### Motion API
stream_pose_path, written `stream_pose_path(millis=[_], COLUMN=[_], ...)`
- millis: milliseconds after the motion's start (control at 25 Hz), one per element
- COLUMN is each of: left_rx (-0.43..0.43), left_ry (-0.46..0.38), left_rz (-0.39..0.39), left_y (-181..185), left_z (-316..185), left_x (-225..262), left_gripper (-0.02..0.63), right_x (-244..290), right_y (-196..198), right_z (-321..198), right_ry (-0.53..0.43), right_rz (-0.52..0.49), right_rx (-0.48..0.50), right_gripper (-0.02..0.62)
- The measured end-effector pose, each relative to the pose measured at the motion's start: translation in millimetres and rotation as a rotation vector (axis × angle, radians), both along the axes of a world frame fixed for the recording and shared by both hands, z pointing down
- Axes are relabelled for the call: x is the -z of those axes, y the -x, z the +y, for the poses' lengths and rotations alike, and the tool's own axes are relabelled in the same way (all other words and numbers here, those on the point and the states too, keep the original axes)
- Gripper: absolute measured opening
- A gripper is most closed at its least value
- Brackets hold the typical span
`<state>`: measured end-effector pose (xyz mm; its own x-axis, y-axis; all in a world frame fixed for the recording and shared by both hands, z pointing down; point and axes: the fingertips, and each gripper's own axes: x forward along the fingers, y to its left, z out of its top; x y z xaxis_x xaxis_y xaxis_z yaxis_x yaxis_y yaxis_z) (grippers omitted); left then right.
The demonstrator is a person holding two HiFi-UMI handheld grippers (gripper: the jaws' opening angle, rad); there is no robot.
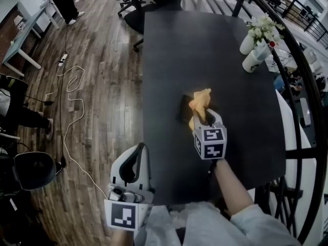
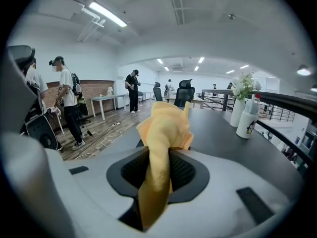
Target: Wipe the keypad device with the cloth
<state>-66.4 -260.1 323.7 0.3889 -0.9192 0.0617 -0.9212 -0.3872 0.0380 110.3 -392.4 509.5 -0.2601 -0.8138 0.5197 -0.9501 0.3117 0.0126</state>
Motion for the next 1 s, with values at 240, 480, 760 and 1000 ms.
stream_pose_path(millis=[240,480,760,1000], left_rx=[0.034,0.065,0.087,0.09], left_ry=[0.008,0.02,0.022,0.025], left_rz=[-0.008,-0.01,-0.011,-0.013], left_y=[8.7,21.7,26.4,28.3], left_z=[1.0,3.8,6.4,8.2], left_x=[-0.6,-3.1,-4.1,-7.0], left_gripper=[0.012,0.012,0.012,0.012], right_x=[-2.8,-8.5,-20.6,-33.7], right_y=[23.9,56.0,81.6,92.5], right_z=[-6.5,-6.2,1.8,12.9], right_ry=[0.001,0.001,0.029,0.047], right_rz=[0.013,0.041,0.047,0.075], right_rx=[0.064,0.149,0.225,0.265], right_gripper=[0.098,0.098,0.098,0.098])
